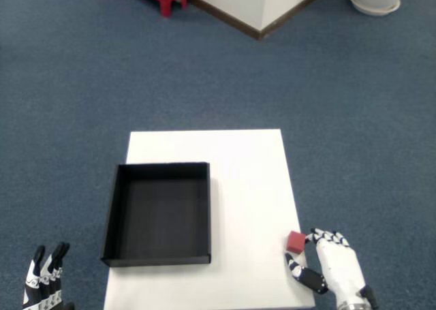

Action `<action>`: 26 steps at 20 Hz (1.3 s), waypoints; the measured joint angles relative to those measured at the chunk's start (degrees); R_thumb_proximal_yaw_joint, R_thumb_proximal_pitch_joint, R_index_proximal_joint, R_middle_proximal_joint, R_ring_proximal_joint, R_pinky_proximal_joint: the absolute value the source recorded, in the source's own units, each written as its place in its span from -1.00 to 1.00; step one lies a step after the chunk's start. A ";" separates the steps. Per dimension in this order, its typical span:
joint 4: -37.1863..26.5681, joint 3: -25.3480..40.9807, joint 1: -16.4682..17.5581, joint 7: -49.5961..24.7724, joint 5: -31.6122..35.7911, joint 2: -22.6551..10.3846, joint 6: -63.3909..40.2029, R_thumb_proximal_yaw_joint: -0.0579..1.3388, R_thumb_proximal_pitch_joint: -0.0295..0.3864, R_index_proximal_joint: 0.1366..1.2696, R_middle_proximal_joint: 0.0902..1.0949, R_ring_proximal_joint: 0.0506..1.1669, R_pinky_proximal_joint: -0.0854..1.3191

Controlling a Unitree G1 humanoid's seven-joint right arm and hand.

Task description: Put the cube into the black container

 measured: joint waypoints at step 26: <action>0.25 -0.69 1.44 -2.23 -1.22 0.13 -2.22 0.28 -0.83 -0.64 -0.77 -0.69 -0.78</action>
